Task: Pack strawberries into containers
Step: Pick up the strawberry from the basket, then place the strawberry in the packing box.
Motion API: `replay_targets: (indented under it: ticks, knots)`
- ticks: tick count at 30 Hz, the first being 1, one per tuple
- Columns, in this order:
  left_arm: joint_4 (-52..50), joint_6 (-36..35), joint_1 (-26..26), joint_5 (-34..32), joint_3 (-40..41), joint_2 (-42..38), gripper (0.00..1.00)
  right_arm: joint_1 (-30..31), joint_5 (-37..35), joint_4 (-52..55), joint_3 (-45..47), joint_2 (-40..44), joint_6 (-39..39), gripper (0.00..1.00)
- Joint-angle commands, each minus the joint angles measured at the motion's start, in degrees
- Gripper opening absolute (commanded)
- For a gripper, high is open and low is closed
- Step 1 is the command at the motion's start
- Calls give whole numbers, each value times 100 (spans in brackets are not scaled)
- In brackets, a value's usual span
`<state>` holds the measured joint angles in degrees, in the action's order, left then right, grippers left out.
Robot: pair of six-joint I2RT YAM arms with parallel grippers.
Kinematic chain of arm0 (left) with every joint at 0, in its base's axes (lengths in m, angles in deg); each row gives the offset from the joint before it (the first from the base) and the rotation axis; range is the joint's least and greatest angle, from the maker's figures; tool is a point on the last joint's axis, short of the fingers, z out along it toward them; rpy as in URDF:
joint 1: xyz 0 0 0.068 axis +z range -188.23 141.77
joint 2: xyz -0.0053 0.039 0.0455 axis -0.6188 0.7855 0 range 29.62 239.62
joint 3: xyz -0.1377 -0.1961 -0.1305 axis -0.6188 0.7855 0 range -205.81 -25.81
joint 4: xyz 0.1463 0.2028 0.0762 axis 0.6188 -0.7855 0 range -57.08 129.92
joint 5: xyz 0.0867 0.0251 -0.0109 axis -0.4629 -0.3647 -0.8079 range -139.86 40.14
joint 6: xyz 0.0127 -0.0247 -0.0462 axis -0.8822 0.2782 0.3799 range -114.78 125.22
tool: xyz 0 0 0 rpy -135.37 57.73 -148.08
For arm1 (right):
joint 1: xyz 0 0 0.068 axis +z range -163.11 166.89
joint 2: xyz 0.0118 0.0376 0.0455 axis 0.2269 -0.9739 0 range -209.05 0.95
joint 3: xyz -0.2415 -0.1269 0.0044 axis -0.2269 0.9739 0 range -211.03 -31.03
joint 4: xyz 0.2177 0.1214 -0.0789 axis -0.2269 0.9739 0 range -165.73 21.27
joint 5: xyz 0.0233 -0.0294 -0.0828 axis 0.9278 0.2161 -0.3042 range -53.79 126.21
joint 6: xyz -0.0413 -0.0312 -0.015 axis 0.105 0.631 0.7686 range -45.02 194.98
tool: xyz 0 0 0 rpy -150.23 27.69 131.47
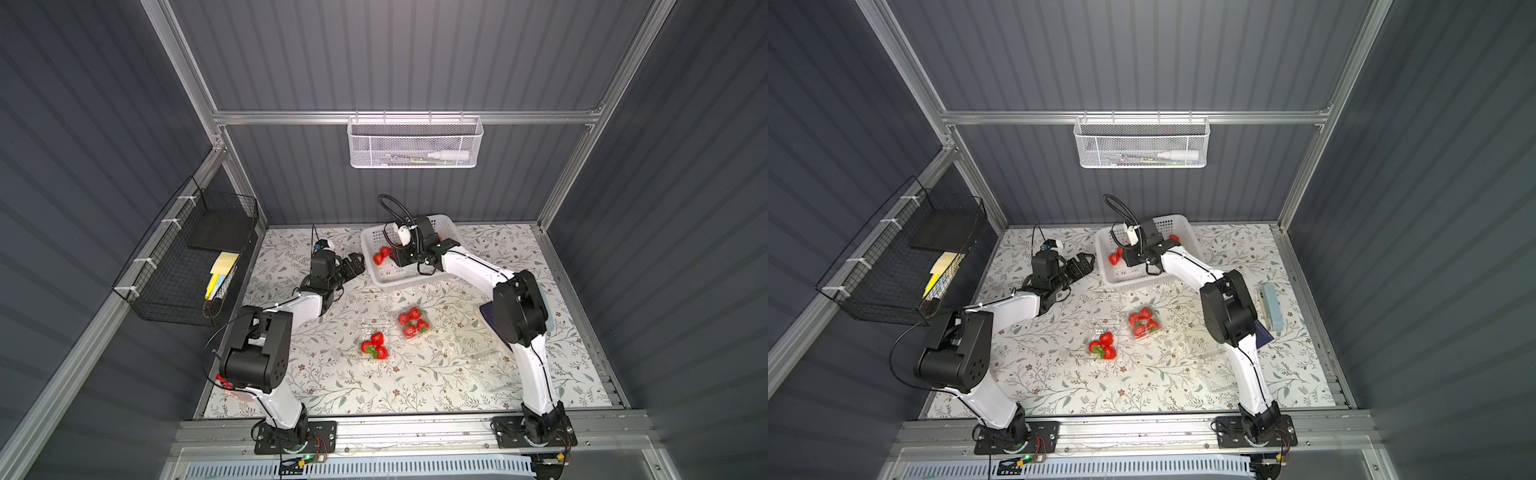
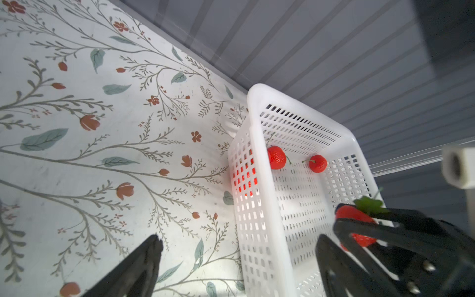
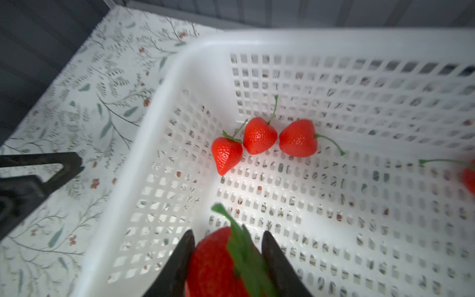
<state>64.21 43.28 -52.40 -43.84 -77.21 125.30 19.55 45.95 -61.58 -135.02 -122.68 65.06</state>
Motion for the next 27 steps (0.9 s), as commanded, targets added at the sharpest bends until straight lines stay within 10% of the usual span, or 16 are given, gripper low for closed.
replay_targets:
  ticks: [1,12,27]
  knots:
    - [-184,-136,11,9,106,-265,96,52,313,-214,495,615,-194,19]
    - [-171,-61,96,2,335,-443,96,1420,428,-369,3208,2538,-187,18]
    - [-215,-32,207,-23,471,-631,97,2429,1038,-166,3054,1471,-38,25]
